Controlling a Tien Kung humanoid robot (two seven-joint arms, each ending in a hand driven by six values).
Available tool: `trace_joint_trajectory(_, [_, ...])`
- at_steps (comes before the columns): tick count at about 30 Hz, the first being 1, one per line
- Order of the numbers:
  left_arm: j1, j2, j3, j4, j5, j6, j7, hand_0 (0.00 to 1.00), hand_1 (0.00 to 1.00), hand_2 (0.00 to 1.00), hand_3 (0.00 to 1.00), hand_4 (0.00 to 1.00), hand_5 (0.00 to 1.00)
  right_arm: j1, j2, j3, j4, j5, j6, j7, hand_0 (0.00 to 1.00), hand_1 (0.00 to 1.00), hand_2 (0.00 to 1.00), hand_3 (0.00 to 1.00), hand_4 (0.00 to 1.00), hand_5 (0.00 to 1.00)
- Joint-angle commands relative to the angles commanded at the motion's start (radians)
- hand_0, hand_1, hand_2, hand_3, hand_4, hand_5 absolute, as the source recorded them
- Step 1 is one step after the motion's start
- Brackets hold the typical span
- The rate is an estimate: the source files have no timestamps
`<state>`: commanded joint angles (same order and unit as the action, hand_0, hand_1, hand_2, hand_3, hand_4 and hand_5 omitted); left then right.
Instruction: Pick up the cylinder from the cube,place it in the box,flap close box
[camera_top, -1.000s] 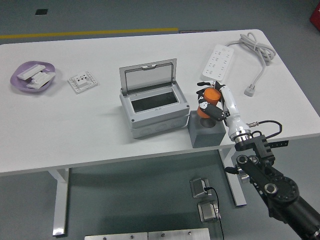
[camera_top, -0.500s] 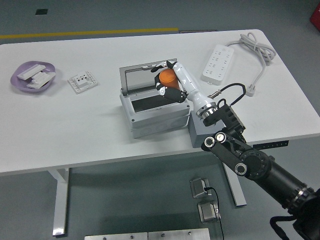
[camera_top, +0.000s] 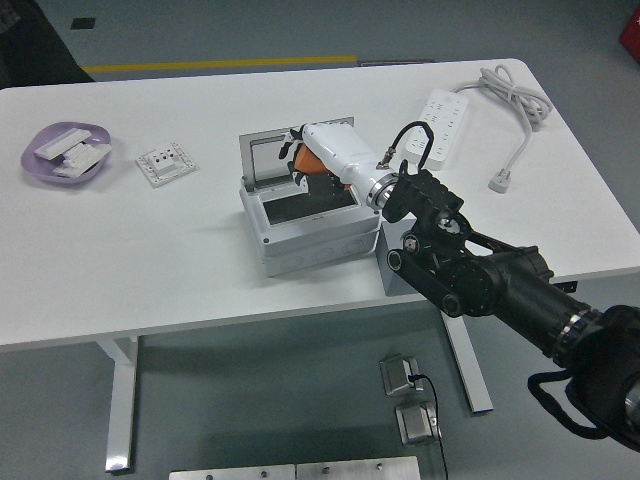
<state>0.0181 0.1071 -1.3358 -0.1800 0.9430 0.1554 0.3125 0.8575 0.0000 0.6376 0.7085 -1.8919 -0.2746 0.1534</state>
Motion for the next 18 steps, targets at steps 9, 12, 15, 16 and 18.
trace_joint_trajectory(9, [-0.01, 0.001, -0.003, 0.0, 0.006, 0.0, -0.001, 0.647, 0.558, 0.525, 0.615, 0.596, 0.171, 0.007, 0.0, -0.064, -0.022, 0.038, -0.006, 0.03, 0.144, 0.247, 0.443, 0.554, 0.002, 0.002])
trace_joint_trajectory(12, [-0.015, 0.001, -0.005, 0.0, 0.01, 0.0, -0.001, 0.647, 0.558, 0.525, 0.615, 0.596, 0.171, 0.007, 0.0, -0.07, -0.028, 0.042, -0.008, 0.038, 0.144, 0.247, 0.443, 0.554, 0.002, 0.002])
trace_joint_trajectory(15, [-0.018, 0.002, -0.006, 0.0, 0.011, 0.0, -0.001, 0.647, 0.557, 0.525, 0.615, 0.596, 0.17, 0.009, 0.0, -0.074, -0.031, 0.027, -0.016, 0.036, 0.166, 0.273, 0.463, 0.581, 0.002, 0.002])
trace_joint_trajectory(16, [-0.019, 0.002, -0.007, 0.0, 0.012, 0.0, -0.001, 0.647, 0.557, 0.525, 0.615, 0.596, 0.17, 0.009, 0.0, -0.076, -0.031, 0.023, -0.017, 0.035, 0.166, 0.273, 0.463, 0.581, 0.002, 0.002])
trace_joint_trajectory(18, [-0.022, 0.003, -0.007, 0.0, 0.013, 0.0, -0.001, 0.647, 0.557, 0.525, 0.615, 0.596, 0.17, 0.011, 0.0, -0.085, -0.034, 0.009, -0.013, 0.031, 0.166, 0.273, 0.463, 0.581, 0.002, 0.002])
